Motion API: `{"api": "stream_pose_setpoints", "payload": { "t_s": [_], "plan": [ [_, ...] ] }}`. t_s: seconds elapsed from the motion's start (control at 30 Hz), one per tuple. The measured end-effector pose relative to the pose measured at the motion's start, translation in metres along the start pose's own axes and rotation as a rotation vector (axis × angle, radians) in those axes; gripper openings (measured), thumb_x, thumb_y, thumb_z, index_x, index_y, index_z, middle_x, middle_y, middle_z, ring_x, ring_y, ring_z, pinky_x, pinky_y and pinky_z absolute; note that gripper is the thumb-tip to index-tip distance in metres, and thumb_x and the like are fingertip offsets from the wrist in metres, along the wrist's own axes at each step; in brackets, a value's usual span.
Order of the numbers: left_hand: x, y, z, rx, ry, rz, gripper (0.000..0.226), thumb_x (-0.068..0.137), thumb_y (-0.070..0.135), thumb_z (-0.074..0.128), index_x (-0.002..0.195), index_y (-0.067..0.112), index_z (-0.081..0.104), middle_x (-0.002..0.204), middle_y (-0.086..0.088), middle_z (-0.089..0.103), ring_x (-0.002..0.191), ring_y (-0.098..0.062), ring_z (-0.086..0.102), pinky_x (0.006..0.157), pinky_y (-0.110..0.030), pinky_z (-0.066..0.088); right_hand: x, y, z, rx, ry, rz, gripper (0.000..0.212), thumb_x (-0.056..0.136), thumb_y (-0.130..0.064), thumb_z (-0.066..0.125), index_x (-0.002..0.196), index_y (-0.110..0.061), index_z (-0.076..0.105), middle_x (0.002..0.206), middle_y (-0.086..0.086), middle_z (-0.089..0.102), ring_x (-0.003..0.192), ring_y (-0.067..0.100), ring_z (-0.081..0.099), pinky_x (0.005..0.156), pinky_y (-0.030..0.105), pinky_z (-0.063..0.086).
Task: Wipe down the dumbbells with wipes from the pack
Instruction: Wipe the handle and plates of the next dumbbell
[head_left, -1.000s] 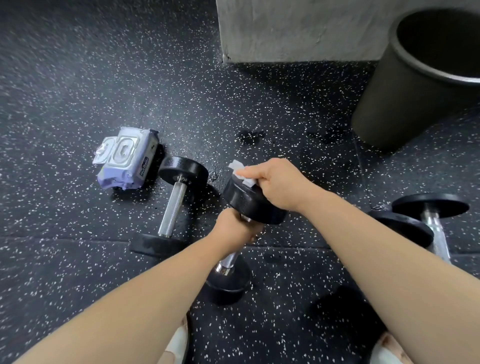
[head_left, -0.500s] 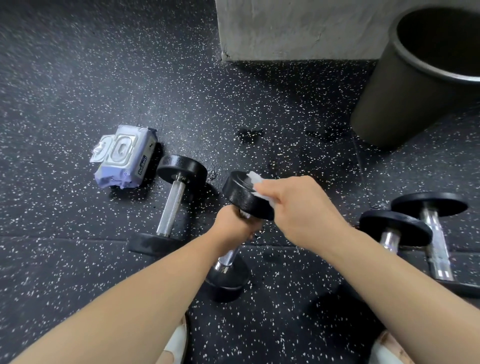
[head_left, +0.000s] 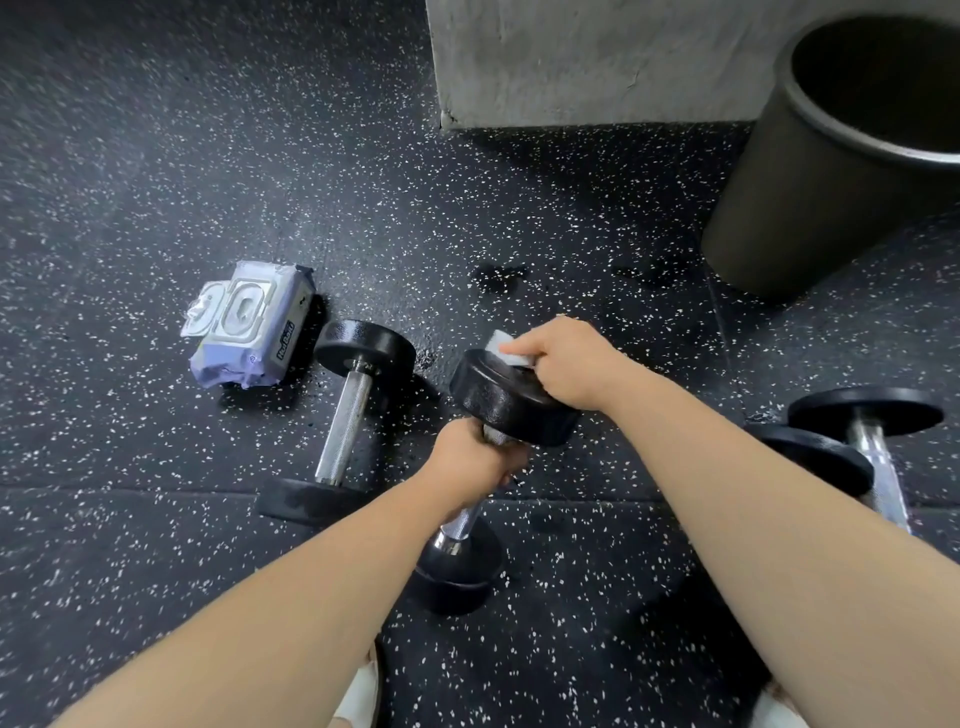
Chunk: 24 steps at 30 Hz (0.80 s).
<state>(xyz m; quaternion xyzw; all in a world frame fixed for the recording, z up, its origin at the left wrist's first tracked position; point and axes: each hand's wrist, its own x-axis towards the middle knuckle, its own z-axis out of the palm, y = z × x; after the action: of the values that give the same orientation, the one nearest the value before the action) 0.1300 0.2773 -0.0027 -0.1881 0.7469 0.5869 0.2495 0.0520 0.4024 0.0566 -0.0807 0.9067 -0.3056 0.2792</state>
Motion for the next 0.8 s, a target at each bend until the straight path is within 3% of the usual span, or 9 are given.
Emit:
{"api": "stream_pose_setpoints", "payload": {
  "t_s": [0.13,0.27,0.33,0.4,0.47,0.53,0.6,0.7,0.8],
  "plan": [
    [0.001,0.003,0.003,0.059,0.02,-0.006,0.03,0.084,0.002,0.063,0.058,0.011,0.05,0.054,-0.001,0.048,0.05,-0.01,0.042,0.044,-0.013,0.037,-0.019,0.02,0.006,0.321,0.102,0.183,0.044,0.089,0.007,0.042,0.111,-0.015,0.073,0.126,-0.004,0.063,0.116,0.016,0.055,0.093,0.025,0.041],
    [0.004,0.002,0.005,0.047,0.06,-0.016,0.034,0.086,0.001,0.061,0.057,0.014,0.051,0.045,0.008,0.048,0.049,-0.007,0.042,0.049,-0.015,0.04,-0.038,0.019,0.014,0.468,0.205,0.376,0.029,0.089,0.003,0.047,0.09,-0.006,0.074,0.085,0.006,0.06,0.07,0.023,0.044,0.063,0.029,0.038],
    [0.005,0.001,0.005,0.05,0.095,-0.01,0.033,0.083,0.004,0.065,0.056,0.018,0.053,0.043,0.011,0.049,0.046,-0.007,0.044,0.052,-0.02,0.04,-0.048,0.011,0.019,0.472,0.235,0.369,0.038,0.093,-0.008,0.051,0.057,-0.014,0.061,0.064,0.006,0.05,0.057,0.023,0.045,0.053,0.023,0.032],
    [0.006,0.0,0.005,0.028,0.137,-0.012,0.032,0.08,0.005,0.067,0.054,0.017,0.053,0.046,0.005,0.049,0.048,-0.015,0.042,0.057,-0.025,0.039,-0.058,0.0,0.021,0.471,0.262,0.32,0.051,0.095,-0.022,0.054,0.046,-0.019,0.039,0.056,0.005,0.045,0.052,0.025,0.046,0.046,0.025,0.028],
    [0.006,0.002,0.005,0.004,0.151,-0.029,0.03,0.081,-0.001,0.062,0.056,0.014,0.052,0.052,-0.003,0.047,0.052,-0.019,0.04,0.053,-0.025,0.039,-0.065,-0.008,0.02,0.474,0.256,0.253,0.051,0.095,-0.028,0.054,0.047,-0.018,0.042,0.057,0.007,0.051,0.056,0.029,0.055,0.051,0.03,0.042],
    [0.009,0.003,0.005,-0.004,0.149,-0.052,0.026,0.084,-0.003,0.059,0.064,0.012,0.052,0.058,-0.004,0.048,0.055,-0.019,0.042,0.05,-0.023,0.04,-0.068,-0.012,0.014,0.51,0.254,0.219,0.051,0.095,-0.031,0.053,0.05,-0.008,0.054,0.058,0.009,0.063,0.072,0.037,0.069,0.075,0.041,0.057],
    [0.015,0.002,0.005,0.015,0.15,-0.084,0.023,0.082,0.002,0.063,0.063,0.011,0.053,0.058,-0.007,0.05,0.051,-0.02,0.043,0.054,-0.029,0.041,-0.064,-0.007,0.011,0.593,0.241,0.244,0.049,0.096,-0.03,0.053,0.058,0.001,0.062,0.062,0.012,0.07,0.079,0.039,0.07,0.09,0.05,0.052],
    [0.027,0.002,0.006,0.061,0.17,-0.146,0.022,0.08,0.01,0.067,0.063,0.008,0.054,0.06,-0.01,0.051,0.052,-0.021,0.046,0.057,-0.031,0.041,-0.052,0.009,0.014,0.787,0.197,0.346,0.033,0.092,-0.012,0.054,0.064,0.002,0.064,0.069,0.015,0.071,0.068,0.03,0.066,0.093,0.043,0.049],
    [0.044,0.004,0.009,0.097,0.191,-0.189,0.028,0.083,0.016,0.066,0.062,0.01,0.047,0.058,-0.005,0.045,0.053,-0.019,0.041,0.053,-0.026,0.034,-0.036,0.028,0.029,0.925,0.163,0.463,0.018,0.082,0.013,0.045,0.077,0.018,0.061,0.096,0.031,0.069,0.107,0.046,0.062,0.101,0.055,0.045]
  ]
}}
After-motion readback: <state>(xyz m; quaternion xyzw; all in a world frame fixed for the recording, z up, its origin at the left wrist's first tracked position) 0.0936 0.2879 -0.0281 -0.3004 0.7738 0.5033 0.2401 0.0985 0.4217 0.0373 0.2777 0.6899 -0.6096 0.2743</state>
